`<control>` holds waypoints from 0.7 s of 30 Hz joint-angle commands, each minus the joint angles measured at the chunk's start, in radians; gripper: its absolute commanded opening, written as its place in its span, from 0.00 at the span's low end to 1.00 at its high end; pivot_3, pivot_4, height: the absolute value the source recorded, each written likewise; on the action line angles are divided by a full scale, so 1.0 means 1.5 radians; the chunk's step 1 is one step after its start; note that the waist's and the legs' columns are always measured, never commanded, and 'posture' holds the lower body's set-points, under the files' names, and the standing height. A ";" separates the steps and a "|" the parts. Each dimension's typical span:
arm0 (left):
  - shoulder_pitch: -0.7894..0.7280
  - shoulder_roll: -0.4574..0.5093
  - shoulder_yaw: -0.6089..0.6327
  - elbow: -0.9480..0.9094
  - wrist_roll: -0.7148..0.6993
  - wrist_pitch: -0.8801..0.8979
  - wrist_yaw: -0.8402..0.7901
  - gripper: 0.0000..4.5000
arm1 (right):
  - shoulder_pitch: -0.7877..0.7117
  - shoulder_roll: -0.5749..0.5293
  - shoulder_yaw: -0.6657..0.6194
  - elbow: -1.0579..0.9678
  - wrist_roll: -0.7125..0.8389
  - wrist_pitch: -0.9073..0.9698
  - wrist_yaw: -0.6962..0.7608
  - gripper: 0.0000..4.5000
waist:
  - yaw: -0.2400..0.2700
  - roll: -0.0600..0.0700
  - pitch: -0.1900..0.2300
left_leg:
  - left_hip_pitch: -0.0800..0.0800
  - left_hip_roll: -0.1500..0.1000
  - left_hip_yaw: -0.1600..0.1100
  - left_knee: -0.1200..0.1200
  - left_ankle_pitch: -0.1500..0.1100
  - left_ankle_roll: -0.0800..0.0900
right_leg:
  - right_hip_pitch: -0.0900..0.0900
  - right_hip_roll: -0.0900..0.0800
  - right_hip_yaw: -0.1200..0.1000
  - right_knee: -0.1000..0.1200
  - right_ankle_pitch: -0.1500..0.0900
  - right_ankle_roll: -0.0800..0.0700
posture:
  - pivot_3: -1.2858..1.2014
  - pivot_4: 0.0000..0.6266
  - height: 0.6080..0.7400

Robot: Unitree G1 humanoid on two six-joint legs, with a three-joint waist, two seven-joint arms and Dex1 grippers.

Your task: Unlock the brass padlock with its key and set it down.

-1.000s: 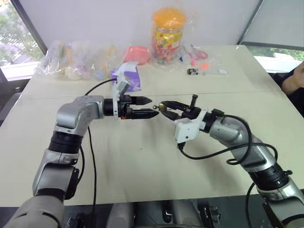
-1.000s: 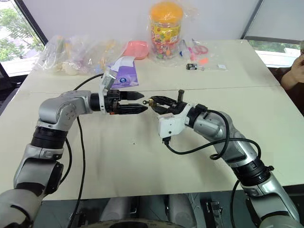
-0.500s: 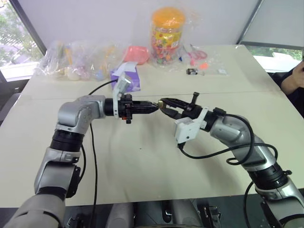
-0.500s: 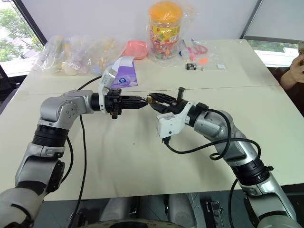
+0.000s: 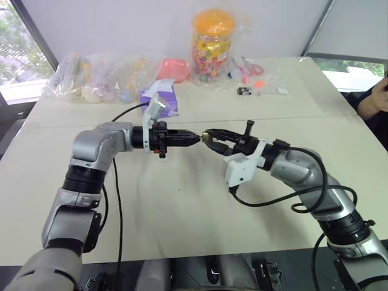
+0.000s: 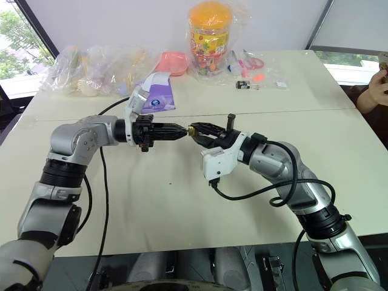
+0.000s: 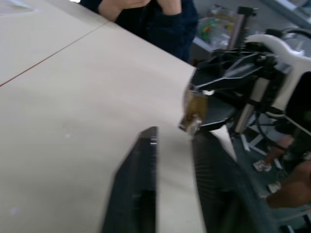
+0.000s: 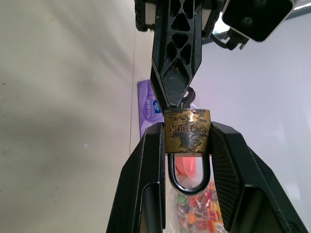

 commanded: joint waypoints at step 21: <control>0.006 0.006 -0.003 -0.027 0.012 -0.040 -0.021 0.01 | -0.004 0.006 -0.014 -0.029 0.024 0.008 0.022 0.16 | 0.000 0.000 0.000 | 0.000 0.000 0.000 0.000 0.000 0.000 | 0.000 0.000 0.000 0.000 0.000 0.000 | 0.52 0.24 0.98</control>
